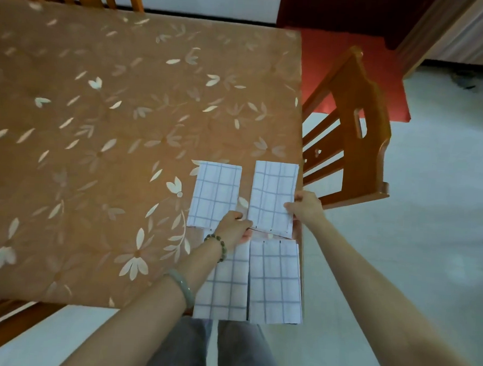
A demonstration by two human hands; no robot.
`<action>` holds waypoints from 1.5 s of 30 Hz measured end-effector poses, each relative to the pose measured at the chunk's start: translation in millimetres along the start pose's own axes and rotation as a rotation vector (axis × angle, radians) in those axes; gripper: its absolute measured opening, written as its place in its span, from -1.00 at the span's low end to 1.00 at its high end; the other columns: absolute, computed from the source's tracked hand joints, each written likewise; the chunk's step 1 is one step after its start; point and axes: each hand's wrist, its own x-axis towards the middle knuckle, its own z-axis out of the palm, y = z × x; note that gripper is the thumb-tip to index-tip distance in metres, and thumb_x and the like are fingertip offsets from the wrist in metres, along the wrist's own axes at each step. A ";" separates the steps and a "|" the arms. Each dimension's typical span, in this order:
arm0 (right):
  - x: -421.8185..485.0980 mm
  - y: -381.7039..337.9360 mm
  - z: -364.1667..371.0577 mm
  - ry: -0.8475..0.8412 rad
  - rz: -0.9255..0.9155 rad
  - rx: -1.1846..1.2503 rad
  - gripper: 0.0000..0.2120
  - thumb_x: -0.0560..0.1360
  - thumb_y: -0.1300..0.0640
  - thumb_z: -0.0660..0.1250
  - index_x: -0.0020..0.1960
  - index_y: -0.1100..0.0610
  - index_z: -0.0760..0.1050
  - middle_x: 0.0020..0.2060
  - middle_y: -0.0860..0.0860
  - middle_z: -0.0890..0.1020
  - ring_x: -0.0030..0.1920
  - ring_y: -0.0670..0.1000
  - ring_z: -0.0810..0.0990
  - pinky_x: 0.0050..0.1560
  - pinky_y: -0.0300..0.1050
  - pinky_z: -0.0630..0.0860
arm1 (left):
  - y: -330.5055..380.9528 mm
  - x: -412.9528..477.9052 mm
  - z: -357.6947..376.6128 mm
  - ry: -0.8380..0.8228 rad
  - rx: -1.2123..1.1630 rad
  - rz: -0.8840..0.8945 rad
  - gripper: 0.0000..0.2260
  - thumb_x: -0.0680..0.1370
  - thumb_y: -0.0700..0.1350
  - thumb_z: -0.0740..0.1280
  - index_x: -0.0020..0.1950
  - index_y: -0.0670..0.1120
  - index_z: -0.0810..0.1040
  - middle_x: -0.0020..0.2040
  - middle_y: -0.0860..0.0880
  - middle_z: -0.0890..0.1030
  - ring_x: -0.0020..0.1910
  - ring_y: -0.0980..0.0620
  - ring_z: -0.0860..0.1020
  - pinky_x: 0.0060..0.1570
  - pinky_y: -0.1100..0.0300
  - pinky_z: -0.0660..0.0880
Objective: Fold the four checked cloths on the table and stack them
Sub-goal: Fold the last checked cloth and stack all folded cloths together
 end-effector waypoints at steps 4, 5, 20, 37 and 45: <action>-6.0 2.2 2.6 0.056 -0.033 -0.053 -0.75 0.50 0.15 0.35 0.16 0.15 0.47 0.08 0.07 0.58 0.09 0.08 0.56 0.07 -0.06 0.53 | 4.3 -2.0 -11.6 -0.046 0.023 0.009 -0.71 0.52 -0.33 0.21 -0.28 -0.05 0.21 -0.32 -0.06 0.29 -0.43 0.05 0.38 -0.43 0.21 0.31; -7.0 2.5 2.4 0.071 -0.026 -0.033 -0.71 0.50 0.14 0.35 0.20 0.15 0.44 0.11 0.07 0.58 0.12 0.09 0.55 0.08 -0.05 0.52 | 6.5 -2.6 -14.5 -0.051 0.045 0.013 -0.69 0.51 -0.33 0.20 -0.30 -0.04 0.18 -0.34 -0.05 0.27 -0.46 0.05 0.37 -0.45 0.21 0.29; -47.6 -47.3 61.2 -0.031 -0.161 0.219 -0.86 0.48 0.21 0.35 0.01 0.20 0.62 -0.16 0.04 0.64 -0.10 -0.01 0.59 -0.09 -0.27 0.51 | 14.1 -0.7 -136.1 0.476 0.171 0.184 -0.78 0.54 -0.05 0.33 -0.29 -0.07 0.53 -0.35 -0.03 0.57 -0.33 0.04 0.50 -0.09 0.16 0.44; -62.1 -76.4 103.8 0.002 0.003 0.336 -0.91 0.47 0.27 0.32 -0.06 0.27 0.57 -0.19 0.15 0.62 -0.15 0.11 0.59 -0.24 -0.26 0.51 | 36.3 20.0 -119.2 0.143 0.242 0.201 -0.88 0.49 -0.26 0.34 -0.02 -0.11 0.62 -0.05 -0.10 0.67 -0.05 -0.07 0.62 0.00 0.07 0.57; -90.0 -103.3 108.7 -0.248 0.058 0.876 -0.85 0.49 0.27 0.38 0.03 0.31 0.59 -0.11 0.14 0.69 -0.11 0.05 0.69 -0.15 -0.20 0.61 | 53.2 -30.5 -170.5 -0.055 -0.039 0.298 -0.83 0.54 -0.33 0.29 0.00 -0.11 0.59 -0.03 -0.08 0.66 -0.08 -0.01 0.65 -0.06 0.04 0.61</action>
